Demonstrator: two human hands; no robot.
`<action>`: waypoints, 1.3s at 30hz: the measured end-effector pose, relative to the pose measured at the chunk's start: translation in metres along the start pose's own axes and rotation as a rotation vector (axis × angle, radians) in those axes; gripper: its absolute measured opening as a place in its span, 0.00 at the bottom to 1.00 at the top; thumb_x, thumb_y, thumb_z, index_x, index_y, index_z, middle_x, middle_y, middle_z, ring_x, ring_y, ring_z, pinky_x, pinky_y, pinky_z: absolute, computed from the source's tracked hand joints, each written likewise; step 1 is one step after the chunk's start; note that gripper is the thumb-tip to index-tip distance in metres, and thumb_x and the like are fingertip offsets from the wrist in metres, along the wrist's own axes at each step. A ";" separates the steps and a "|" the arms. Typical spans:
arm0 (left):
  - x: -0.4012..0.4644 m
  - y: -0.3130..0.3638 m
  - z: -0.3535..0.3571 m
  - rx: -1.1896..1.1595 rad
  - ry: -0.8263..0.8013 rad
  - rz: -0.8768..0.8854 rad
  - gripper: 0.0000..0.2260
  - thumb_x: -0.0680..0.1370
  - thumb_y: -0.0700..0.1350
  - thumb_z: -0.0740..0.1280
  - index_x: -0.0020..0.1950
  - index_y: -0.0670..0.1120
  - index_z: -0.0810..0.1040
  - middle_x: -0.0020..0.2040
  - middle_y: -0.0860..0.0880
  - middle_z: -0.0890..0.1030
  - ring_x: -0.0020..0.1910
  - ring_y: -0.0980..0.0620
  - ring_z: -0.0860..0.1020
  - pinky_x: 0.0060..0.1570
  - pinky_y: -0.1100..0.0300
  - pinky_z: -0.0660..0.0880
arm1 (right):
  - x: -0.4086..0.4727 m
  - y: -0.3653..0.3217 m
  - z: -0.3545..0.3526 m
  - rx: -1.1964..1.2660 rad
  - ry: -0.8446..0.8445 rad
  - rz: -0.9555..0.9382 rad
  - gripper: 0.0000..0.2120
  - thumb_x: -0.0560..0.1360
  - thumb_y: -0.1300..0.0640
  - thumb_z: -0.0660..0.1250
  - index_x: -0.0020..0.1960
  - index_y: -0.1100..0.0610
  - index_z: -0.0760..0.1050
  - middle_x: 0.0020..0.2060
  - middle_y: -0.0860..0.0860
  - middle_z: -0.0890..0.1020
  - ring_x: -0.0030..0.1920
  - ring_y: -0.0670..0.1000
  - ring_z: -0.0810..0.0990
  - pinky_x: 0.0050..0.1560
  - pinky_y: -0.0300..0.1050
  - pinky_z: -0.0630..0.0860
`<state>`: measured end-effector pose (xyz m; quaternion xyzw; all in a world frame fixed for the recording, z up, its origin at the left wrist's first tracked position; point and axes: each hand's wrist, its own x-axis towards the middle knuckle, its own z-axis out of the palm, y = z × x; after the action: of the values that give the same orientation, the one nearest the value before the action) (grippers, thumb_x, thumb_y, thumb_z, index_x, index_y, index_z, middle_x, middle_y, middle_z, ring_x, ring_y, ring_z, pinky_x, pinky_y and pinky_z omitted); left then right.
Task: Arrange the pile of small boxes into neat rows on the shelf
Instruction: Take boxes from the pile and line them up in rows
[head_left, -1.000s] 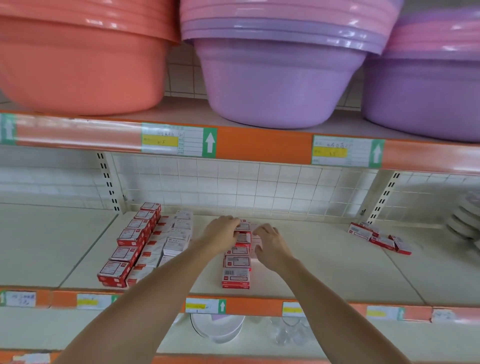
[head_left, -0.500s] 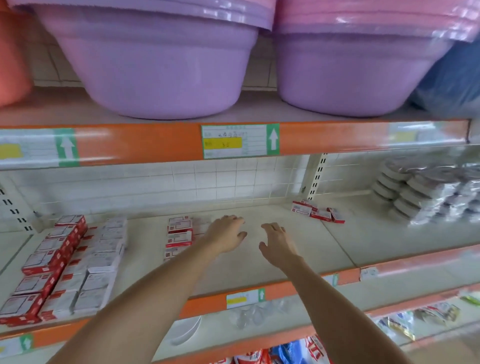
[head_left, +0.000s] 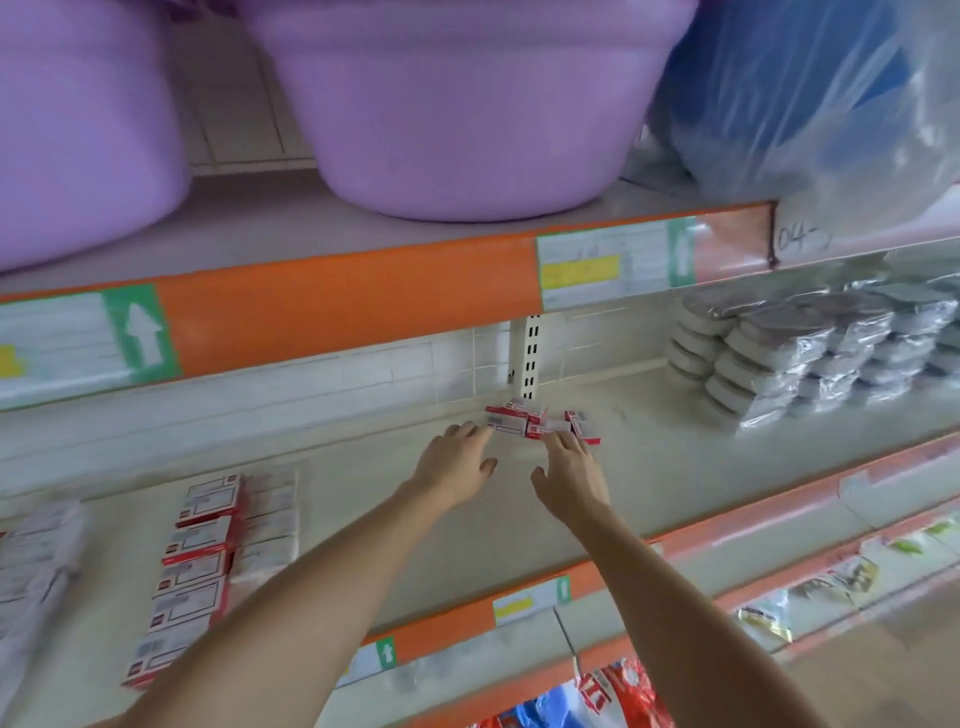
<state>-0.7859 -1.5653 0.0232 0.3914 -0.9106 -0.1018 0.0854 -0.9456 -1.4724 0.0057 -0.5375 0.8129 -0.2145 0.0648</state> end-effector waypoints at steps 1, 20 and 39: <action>0.006 0.005 0.002 -0.016 0.005 -0.008 0.24 0.81 0.50 0.63 0.75 0.46 0.65 0.71 0.47 0.70 0.68 0.44 0.69 0.64 0.50 0.70 | 0.005 0.006 0.001 0.004 0.017 -0.015 0.24 0.73 0.60 0.65 0.69 0.58 0.69 0.67 0.53 0.72 0.67 0.58 0.69 0.64 0.51 0.71; 0.064 0.033 0.038 0.144 0.039 -0.220 0.26 0.76 0.41 0.66 0.74 0.48 0.66 0.67 0.46 0.66 0.62 0.41 0.69 0.58 0.49 0.74 | 0.062 0.056 0.042 0.027 0.231 -0.248 0.15 0.67 0.59 0.66 0.52 0.63 0.77 0.49 0.57 0.80 0.61 0.61 0.75 0.71 0.57 0.65; 0.008 0.013 0.034 -0.084 0.078 -0.528 0.18 0.82 0.47 0.58 0.72 0.50 0.65 0.63 0.43 0.78 0.61 0.40 0.75 0.55 0.50 0.73 | 0.050 0.054 0.034 0.004 0.161 -0.509 0.14 0.74 0.50 0.67 0.56 0.57 0.76 0.51 0.55 0.79 0.56 0.59 0.74 0.62 0.54 0.70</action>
<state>-0.8080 -1.5585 -0.0062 0.6150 -0.7679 -0.1433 0.1071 -1.0004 -1.5094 -0.0415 -0.7058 0.6535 -0.2678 -0.0551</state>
